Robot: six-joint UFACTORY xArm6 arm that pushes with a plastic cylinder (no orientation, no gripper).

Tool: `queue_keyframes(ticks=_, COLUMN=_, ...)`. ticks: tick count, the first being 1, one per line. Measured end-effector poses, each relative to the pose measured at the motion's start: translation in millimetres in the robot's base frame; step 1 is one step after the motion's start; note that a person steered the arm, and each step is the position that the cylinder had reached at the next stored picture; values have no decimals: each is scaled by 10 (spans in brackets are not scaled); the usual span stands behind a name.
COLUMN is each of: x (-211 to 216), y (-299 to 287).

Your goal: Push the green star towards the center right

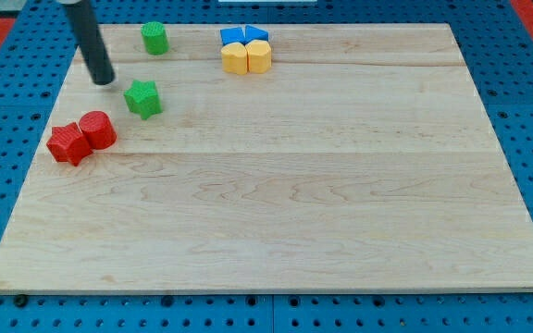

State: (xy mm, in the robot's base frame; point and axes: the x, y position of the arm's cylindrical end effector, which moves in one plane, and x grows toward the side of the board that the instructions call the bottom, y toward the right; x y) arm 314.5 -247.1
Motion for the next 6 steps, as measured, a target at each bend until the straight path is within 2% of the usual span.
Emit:
queue_keyframes(ticks=1, x=33, y=73)
queue_keyframes(ticks=3, x=382, y=526)
queue_keyframes(ticks=6, x=483, y=2454)
